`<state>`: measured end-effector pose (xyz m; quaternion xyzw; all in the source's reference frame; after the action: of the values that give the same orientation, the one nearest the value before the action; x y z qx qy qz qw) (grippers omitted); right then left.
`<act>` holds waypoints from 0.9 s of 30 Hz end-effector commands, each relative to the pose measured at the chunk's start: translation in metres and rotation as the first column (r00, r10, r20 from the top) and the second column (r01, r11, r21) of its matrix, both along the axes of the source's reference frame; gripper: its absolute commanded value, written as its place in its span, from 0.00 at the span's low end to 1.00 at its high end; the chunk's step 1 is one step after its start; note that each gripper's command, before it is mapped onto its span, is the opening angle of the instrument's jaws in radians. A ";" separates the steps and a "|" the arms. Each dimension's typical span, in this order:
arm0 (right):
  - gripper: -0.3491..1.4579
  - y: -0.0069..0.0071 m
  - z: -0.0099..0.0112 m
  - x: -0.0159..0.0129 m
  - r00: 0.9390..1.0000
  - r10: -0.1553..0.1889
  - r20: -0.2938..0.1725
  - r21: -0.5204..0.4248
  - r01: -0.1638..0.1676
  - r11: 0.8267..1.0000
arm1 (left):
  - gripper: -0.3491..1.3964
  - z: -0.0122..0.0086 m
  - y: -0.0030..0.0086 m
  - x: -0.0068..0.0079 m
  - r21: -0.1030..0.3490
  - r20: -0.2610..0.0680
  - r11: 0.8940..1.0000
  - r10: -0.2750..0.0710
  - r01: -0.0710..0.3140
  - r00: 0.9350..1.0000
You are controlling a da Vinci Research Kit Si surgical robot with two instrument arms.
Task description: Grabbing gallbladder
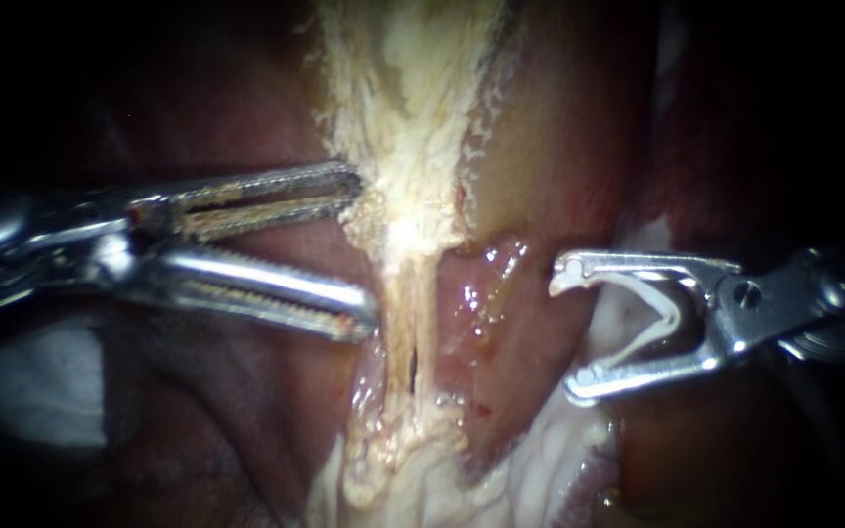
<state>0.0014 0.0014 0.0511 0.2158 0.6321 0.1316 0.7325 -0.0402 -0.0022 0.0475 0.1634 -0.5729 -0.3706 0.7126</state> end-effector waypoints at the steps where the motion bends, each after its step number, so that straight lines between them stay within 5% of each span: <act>1: 0.50 0.0000 0.0000 0.0000 1.000 0.000 0.000 0.000 0.000 1.000 | 0.57 -0.0002 -0.0001 0.0002 -0.003 -0.005 1.000 -0.007 0.007 1.000; 9: 0.50 0.0000 0.0000 -0.0001 1.000 -0.001 0.000 0.000 0.001 1.000 | 0.56 -0.0006 -0.0005 0.0005 0.019 -0.036 0.997 -0.073 0.074 0.997; 14: 0.50 0.0000 0.0000 0.0000 1.000 0.000 0.000 0.000 0.000 1.000 | 0.52 -0.0001 -0.0006 -0.0007 0.061 -0.049 0.992 -0.106 0.109 0.993; 27: 0.50 0.0000 0.0000 -0.0001 1.000 0.000 0.000 0.000 0.000 1.000 | 0.50 0.0025 -0.0007 -0.0024 0.097 -0.097 0.989 -0.101 0.110 0.990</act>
<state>0.0014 0.0014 0.0511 0.2160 0.6320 0.1314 0.7326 -0.0426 -0.0029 0.0502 0.1517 -0.5253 -0.4436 0.7101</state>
